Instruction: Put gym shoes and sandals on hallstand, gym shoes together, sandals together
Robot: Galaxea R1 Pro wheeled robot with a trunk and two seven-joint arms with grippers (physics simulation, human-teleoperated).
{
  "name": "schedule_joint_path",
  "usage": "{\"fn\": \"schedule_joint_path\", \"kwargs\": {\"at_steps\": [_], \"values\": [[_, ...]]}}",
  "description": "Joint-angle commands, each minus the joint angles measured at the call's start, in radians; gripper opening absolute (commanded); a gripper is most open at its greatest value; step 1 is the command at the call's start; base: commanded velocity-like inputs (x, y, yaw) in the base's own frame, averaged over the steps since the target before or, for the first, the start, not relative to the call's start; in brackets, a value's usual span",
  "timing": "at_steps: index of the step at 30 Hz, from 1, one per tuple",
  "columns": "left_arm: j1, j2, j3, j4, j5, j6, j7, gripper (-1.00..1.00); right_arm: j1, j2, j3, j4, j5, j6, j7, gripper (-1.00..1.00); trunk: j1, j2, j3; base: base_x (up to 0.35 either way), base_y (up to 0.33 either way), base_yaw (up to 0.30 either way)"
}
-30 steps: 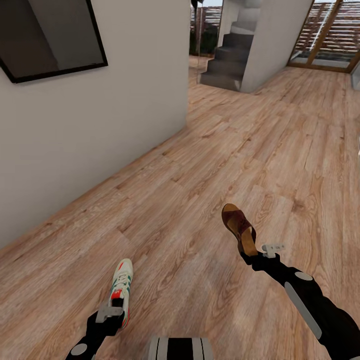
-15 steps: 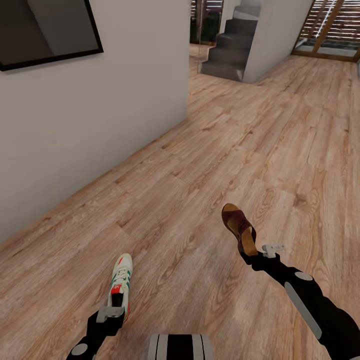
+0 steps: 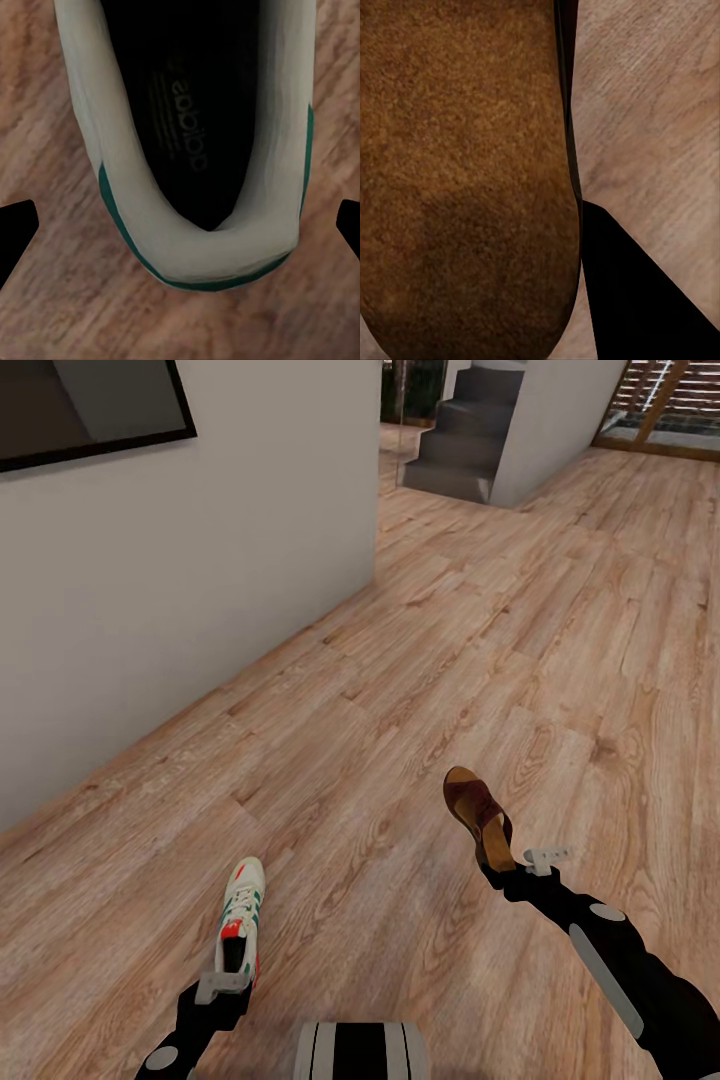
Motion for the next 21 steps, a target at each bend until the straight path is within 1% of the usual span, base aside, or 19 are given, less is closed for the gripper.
{"fn": "schedule_joint_path", "kwargs": {"at_steps": [1, 2, 6, 16, 21], "values": [[-0.001, -0.001, 0.009, -0.001, -0.006, -0.003, -0.007, 1.00, 0.000, -0.001, 0.001, -0.001, -0.009, 0.006, -0.001, -1.00, 0.000, 0.000, -0.001, 0.000, 0.000, 0.000], [-0.001, -0.001, 0.009, -0.001, -0.006, -0.003, -0.007, 1.00, 0.000, -0.001, 0.001, -0.001, -0.009, 0.006, -0.001, -1.00, 0.000, 0.000, -0.001, 0.000, 0.000, 0.000], [-0.001, -0.002, 0.009, -0.001, -0.006, -0.003, -0.007, 1.00, 0.000, -0.001, 0.001, -0.001, -0.009, 0.006, -0.001, -1.00, 0.002, -0.001, -0.017, 0.000, 0.000, 0.000], [0.001, -0.001, 0.007, -0.001, -0.006, -0.004, -0.008, 1.00, 0.000, -0.001, 0.001, -0.001, -0.009, 0.006, -0.001, -1.00, 0.002, -0.001, -0.017, 0.001, 0.000, 0.000], [0.000, -0.001, 0.008, -0.001, -0.006, -0.003, -0.007, 1.00, 0.000, -0.001, 0.001, -0.001, -0.009, 0.006, -0.001, -1.00, 0.002, -0.001, -0.017, 0.149, 0.000, 0.000]]}}
